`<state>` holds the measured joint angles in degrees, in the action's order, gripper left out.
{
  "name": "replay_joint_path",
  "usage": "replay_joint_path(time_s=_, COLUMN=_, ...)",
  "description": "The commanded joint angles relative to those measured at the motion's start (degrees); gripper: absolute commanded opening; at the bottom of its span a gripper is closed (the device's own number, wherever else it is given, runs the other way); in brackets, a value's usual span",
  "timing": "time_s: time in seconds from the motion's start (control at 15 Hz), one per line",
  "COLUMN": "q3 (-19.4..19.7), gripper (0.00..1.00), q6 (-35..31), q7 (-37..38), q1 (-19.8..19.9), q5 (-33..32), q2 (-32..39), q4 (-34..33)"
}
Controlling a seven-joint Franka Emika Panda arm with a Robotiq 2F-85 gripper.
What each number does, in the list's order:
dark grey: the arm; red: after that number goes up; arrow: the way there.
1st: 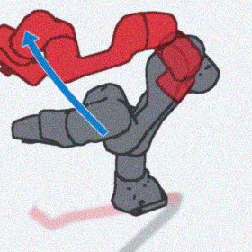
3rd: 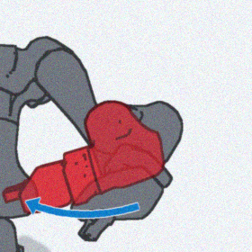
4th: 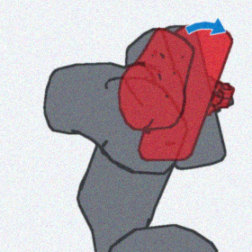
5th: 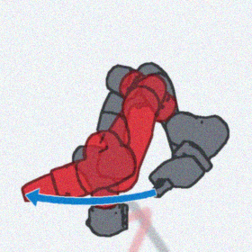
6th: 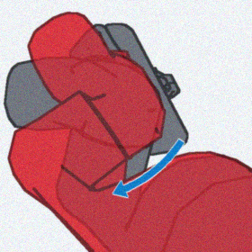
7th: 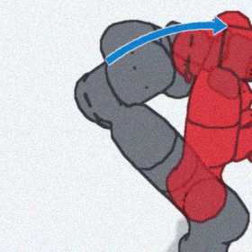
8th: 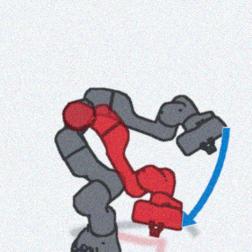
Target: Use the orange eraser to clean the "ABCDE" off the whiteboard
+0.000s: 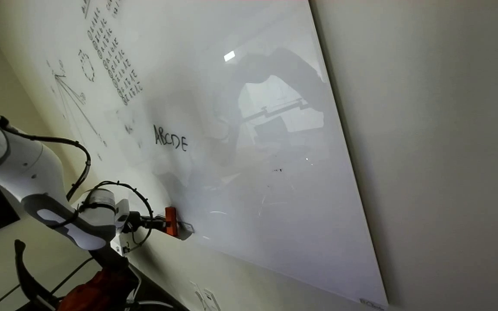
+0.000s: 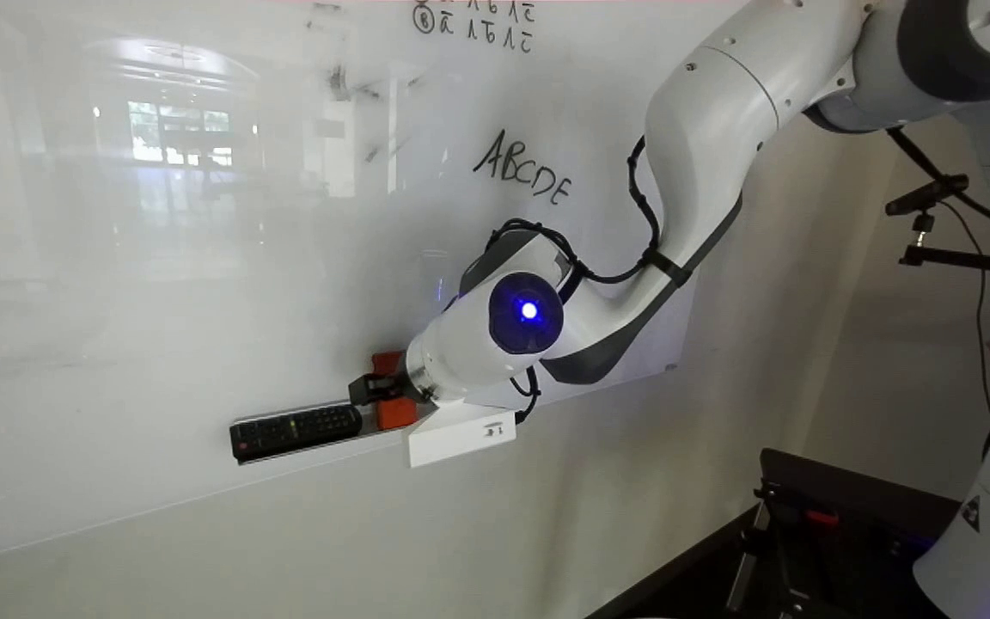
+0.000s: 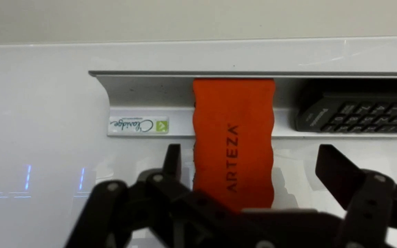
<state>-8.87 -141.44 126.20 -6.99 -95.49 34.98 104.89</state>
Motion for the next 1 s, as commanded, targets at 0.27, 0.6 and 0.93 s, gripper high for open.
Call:
replay_joint_path(time_s=0.27, q3=0.9, gripper=1.00, q6=-0.5, q7=-1.2, q1=-0.6, q5=-2.1, q2=3.5, q4=-4.3)
replay_joint_path(time_s=0.6, q3=1.0, gripper=1.00, q6=0.1, q7=-1.0, q1=-0.7, q5=-3.6, q2=3.2, q4=-4.2)
replay_joint_path(time_s=0.93, q3=1.0, gripper=1.00, q6=0.5, q7=-0.8, q1=-0.7, q5=-6.1, q2=2.6, q4=-3.4)
